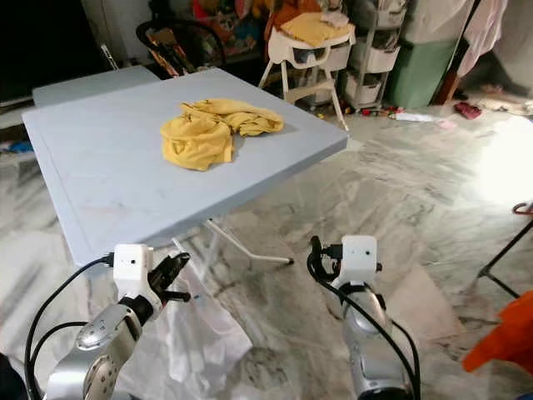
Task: Hang hanger
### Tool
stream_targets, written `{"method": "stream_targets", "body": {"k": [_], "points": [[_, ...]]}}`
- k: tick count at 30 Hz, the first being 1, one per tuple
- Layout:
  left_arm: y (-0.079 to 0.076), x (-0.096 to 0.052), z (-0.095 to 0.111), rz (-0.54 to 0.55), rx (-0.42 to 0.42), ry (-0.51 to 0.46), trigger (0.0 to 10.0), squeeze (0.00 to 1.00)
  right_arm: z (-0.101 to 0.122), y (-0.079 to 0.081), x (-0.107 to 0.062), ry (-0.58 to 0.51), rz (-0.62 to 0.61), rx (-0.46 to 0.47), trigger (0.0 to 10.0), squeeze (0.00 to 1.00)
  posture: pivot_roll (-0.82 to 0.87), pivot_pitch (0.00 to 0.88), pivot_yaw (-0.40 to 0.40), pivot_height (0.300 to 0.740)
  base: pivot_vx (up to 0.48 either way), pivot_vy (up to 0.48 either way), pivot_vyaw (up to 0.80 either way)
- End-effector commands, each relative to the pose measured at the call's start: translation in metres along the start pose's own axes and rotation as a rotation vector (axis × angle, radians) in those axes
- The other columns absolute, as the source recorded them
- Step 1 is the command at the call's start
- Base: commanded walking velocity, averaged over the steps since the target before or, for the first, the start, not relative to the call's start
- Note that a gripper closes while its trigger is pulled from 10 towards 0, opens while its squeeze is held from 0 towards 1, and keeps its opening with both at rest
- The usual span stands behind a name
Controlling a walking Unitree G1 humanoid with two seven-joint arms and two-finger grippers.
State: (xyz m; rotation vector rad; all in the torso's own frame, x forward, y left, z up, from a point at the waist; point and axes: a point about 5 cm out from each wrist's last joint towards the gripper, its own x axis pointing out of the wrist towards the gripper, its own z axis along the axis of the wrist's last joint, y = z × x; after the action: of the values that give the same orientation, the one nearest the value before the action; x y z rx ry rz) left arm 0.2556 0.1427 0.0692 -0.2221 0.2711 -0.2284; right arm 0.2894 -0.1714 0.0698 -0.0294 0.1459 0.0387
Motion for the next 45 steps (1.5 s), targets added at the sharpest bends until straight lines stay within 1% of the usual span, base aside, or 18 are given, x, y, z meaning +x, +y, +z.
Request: {"method": "stream_targets", "body": {"k": [1,3,6,12,13,14,16,20,23,27,31,34,35,37,39,41,43,45], "points": [[-0.002,0.004,0.004,0.003,0.01,-0.039,10.0,0.0,0.008,0.003,0.006,-0.004,0.036,-0.033,10.0,0.0,-0.08,0.0,-0.096,0.74,0.0,0.0,0.0],[-0.003,0.006,0.004,0.003,0.016,-0.045,10.0,0.0,0.009,0.005,0.008,0.001,0.052,-0.041,10.0,0.0,-0.08,0.0,-0.11,0.74,0.0,0.0,0.0],[-0.003,0.007,0.004,0.013,0.021,-0.055,10.0,0.0,0.011,0.009,0.011,0.001,0.074,-0.05,10.0,0.0,-0.08,0.0,-0.099,0.74,0.0,0.0,0.0],[0.005,0.003,0.0,0.043,0.014,-0.048,10.0,0.0,0.01,0.015,0.015,-0.012,0.066,-0.027,10.0,0.0,-0.07,0.0,-0.044,0.74,0.0,0.0,0.0],[0.008,0.002,-0.004,0.048,0.015,-0.039,10.0,0.0,0.009,0.016,0.016,-0.02,0.055,-0.022,10.0,0.0,-0.07,0.0,-0.014,0.74,0.0,0.0,0.0],[0.008,0.002,-0.004,0.048,0.015,-0.039,10.0,0.0,0.009,0.016,0.016,-0.02,0.055,-0.022,10.0,0.0,-0.07,0.0,-0.014,0.74,0.0,0.0,0.0],[0.013,0.003,-0.005,0.067,0.053,-0.037,10.0,0.0,0.004,0.015,0.016,-0.012,0.014,-0.035,10.0,0.0,-0.07,0.0,0.011,0.74,0.0,0.0,0.0],[0.017,0.007,-0.002,0.093,0.103,-0.058,10.0,0.0,0.005,0.013,0.015,-0.029,0.003,-0.018,10.0,0.0,-0.08,0.0,0.033,0.74,0.0,0.0,0.0],[0.017,0.01,-0.003,0.092,0.116,-0.054,10.0,0.0,0.002,0.01,0.013,-0.022,-0.012,-0.023,10.0,0.0,-0.09,0.0,0.055,0.74,0.0,0.0,0.0],[0.012,0.014,-0.005,0.059,0.11,-0.046,10.0,0.0,0.0,0.005,0.011,-0.03,-0.033,-0.026,10.0,0.0,-0.11,0.0,0.079,0.74,0.0,0.0,0.0],[0.006,0.019,-0.011,0.013,0.118,-0.035,10.0,0.0,-0.001,-0.001,0.01,-0.025,-0.069,0.002,10.0,0.0,-0.12,0.0,0.063,0.74,0.0,0.0,0.0],[0.005,0.019,-0.015,0.007,0.099,-0.023,10.0,0.0,0.004,-0.002,0.009,-0.044,-0.047,-0.026,10.0,0.0,-0.13,0.0,0.051,0.74,0.0,0.0,0.0],[0.006,0.017,-0.019,0.016,0.085,-0.012,10.0,0.0,0.004,-0.005,0.008,-0.045,-0.056,-0.043,10.0,0.0,-0.14,0.0,0.052,0.74,0.0,0.0,0.0],[0.006,0.015,-0.018,0.02,0.076,-0.013,10.0,0.0,0.007,-0.008,0.007,-0.054,-0.074,-0.047,10.0,0.0,-0.14,0.0,0.052,0.74,0.0,0.0,0.0],[0.006,0.009,-0.021,-0.002,0.087,-0.005,10.0,0.0,0.012,-0.01,0.005,-0.077,-0.083,-0.049,10.0,0.0,-0.14,0.0,0.055,0.74,0.0,0.0,0.0],[0.011,0.003,-0.028,0.001,0.102,0.014,10.0,0.0,0.009,-0.011,0.002,-0.075,-0.086,-0.06,10.0,0.0,-0.13,0.0,0.05,0.74,0.0,0.0,0.0],[0.02,-0.006,-0.033,0.031,0.092,0.027,10.0,0.0,0.004,-0.011,-0.006,-0.062,-0.086,-0.052,10.0,0.0,-0.13,0.0,0.037,0.74,0.0,0.0,0.0],[0.024,-0.011,-0.035,0.039,0.084,0.026,10.0,0.0,0.002,-0.01,-0.01,-0.058,-0.077,-0.046,10.0,0.0,-0.13,0.0,0.026,0.74,0.0,0.0,0.0]]}}
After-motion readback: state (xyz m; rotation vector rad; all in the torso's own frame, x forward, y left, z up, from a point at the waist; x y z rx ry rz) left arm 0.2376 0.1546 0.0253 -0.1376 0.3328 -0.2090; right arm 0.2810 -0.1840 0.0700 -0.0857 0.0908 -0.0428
